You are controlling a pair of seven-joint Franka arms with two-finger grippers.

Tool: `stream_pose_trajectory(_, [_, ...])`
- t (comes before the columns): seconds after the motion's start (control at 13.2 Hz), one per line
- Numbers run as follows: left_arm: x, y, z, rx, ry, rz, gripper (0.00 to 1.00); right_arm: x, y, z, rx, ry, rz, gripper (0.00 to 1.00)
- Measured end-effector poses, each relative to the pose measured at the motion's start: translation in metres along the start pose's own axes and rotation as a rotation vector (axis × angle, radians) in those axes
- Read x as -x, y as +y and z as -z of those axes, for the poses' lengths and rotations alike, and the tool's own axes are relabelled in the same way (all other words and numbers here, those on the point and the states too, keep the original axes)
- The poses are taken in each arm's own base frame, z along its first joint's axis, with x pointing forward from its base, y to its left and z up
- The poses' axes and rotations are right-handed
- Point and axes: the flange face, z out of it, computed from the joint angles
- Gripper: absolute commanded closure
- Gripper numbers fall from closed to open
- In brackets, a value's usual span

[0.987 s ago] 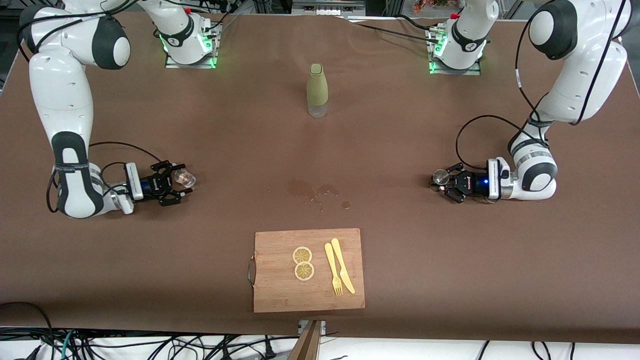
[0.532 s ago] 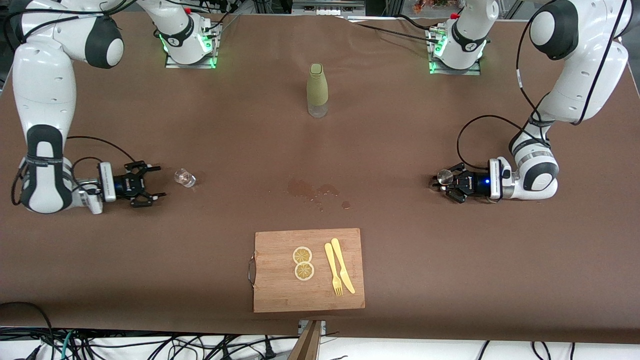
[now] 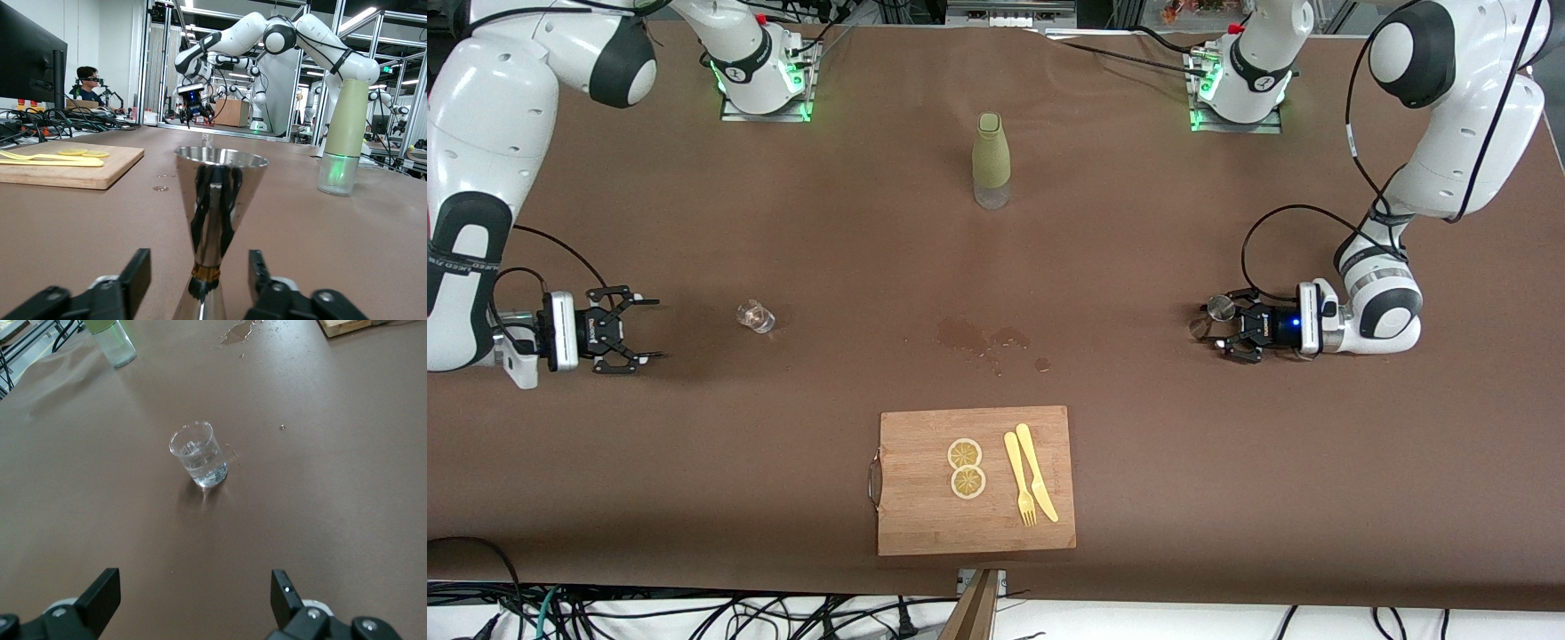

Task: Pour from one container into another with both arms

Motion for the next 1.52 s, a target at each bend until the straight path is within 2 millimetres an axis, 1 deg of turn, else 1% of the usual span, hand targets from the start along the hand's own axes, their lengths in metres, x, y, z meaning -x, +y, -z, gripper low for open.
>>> stream_pose_trajectory(0.15, [0.001,0.0,0.002,-0.003,-0.003,-0.014,0.0,-0.009,-0.011,0.023,0.008,-0.04,-0.053,0.0])
stream_pose_trajectory(0.23, [0.001,0.001,0.007,-0.006,-0.011,-0.014,0.0,-0.014,-0.018,0.038,0.017,-0.061,-0.082,0.0])
stream_pose_trajectory(0.3, [0.002,0.001,0.016,0.0,-0.032,-0.015,0.0,-0.023,-0.026,0.053,0.024,-0.086,-0.109,0.0])
stream_pose_trajectory(0.38, [0.001,0.002,0.027,0.009,-0.058,-0.02,0.0,-0.039,-0.033,0.066,0.026,-0.114,-0.127,0.0])
stream_pose_trajectory(0.53, [-0.008,0.002,0.054,0.022,-0.121,-0.03,0.0,-0.078,-0.047,0.086,0.02,-0.178,-0.153,0.0])
stream_pose_trajectory(0.61, [-0.017,0.004,0.071,0.034,-0.163,-0.024,0.0,-0.101,-0.053,0.094,0.023,-0.231,-0.168,0.0])
stream_pose_trajectory(0.76, [-0.046,0.005,0.102,0.053,-0.243,0.015,0.0,-0.15,-0.066,0.102,0.009,-0.351,-0.199,0.0])
stream_pose_trajectory(0.84, [-0.066,0.004,0.114,0.058,-0.284,0.041,0.0,-0.171,-0.073,0.107,0.01,-0.389,-0.227,0.0])
stream_pose_trajectory(0.91, [-0.09,0.002,0.123,0.06,-0.324,0.073,0.0,-0.188,-0.081,0.112,0.015,-0.407,-0.259,0.0])
stream_pose_trajectory(1.06, [-0.143,0.001,0.136,0.054,-0.415,0.156,0.0,-0.207,-0.093,0.12,0.02,-0.433,-0.318,0.0])
stream_pose_trajectory(1.22, [-0.204,0.004,0.147,0.024,-0.532,0.277,0.0,-0.226,-0.097,0.12,0.039,-0.467,-0.4,0.0])
stream_pose_trajectory(1.37, [-0.268,0.012,0.152,-0.038,-0.663,0.424,0.0,-0.25,-0.103,0.115,0.056,-0.519,-0.501,0.0])
stream_pose_trajectory(1.44, [-0.301,0.018,0.149,-0.081,-0.733,0.505,0.0,-0.262,-0.107,0.114,0.068,-0.537,-0.541,0.0])
stream_pose_trajectory(1.52, [-0.334,0.024,0.142,-0.136,-0.797,0.586,0.0,-0.271,-0.113,0.117,0.083,-0.551,-0.574,0.0])
